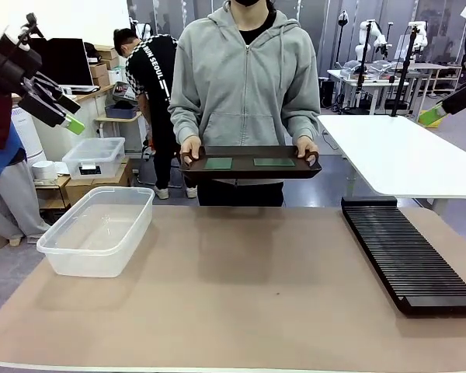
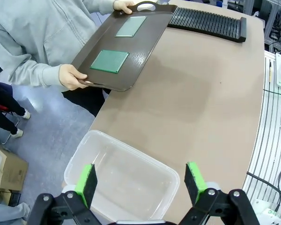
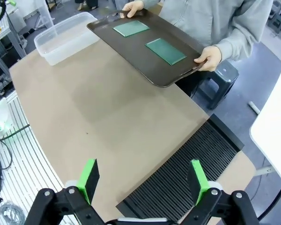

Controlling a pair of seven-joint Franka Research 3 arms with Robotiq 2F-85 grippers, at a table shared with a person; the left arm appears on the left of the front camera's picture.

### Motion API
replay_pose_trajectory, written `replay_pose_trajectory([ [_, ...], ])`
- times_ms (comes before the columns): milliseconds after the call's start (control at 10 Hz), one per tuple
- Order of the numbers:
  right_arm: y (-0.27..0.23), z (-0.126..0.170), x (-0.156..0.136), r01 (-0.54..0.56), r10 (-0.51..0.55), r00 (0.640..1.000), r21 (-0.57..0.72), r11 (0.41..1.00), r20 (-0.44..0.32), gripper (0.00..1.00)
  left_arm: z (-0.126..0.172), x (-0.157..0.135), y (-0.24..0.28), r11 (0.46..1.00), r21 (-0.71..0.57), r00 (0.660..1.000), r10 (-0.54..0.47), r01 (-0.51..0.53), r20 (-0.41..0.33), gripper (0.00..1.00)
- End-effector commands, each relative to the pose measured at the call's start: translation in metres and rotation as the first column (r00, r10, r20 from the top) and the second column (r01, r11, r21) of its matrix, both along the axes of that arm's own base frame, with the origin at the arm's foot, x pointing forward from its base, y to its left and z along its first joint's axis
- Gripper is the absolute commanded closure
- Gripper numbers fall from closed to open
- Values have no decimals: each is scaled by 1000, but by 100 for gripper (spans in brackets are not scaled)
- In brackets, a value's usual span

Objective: Sort PCBs into racks and boxes based on the side picked up.
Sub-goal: Pick up the Blank PCB handed by the Human.

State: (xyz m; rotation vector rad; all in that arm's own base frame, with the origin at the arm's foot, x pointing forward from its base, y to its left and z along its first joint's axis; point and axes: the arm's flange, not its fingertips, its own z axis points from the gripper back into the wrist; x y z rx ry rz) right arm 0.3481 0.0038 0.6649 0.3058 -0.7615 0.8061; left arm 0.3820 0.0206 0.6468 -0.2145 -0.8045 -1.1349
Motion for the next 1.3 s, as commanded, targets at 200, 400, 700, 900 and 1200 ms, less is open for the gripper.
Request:
replay_pose_trajectory([
  [200,-25,31,9,-25,27,999,68,997,-32,0,17,-5,6,999,-52,1000,-11,9,-23,0],
  [400,-34,42,11,-34,36,999,67,997,-35,0,22,-10,6,998,-54,999,-20,18,-40,0],
  [700,-47,59,10,-21,23,998,32,999,-50,0,28,-19,10,999,-35,1000,-7,7,-9,0],
  [900,-50,71,0,-1,1,1000,-3,1000,-30,0,33,-25,13,1000,-31,1000,-4,4,5,0],
  [1200,-60,82,-20,23,-23,1000,-10,1000,5,0,35,-38,12,1000,-15,999,-27,27,23,0],
])
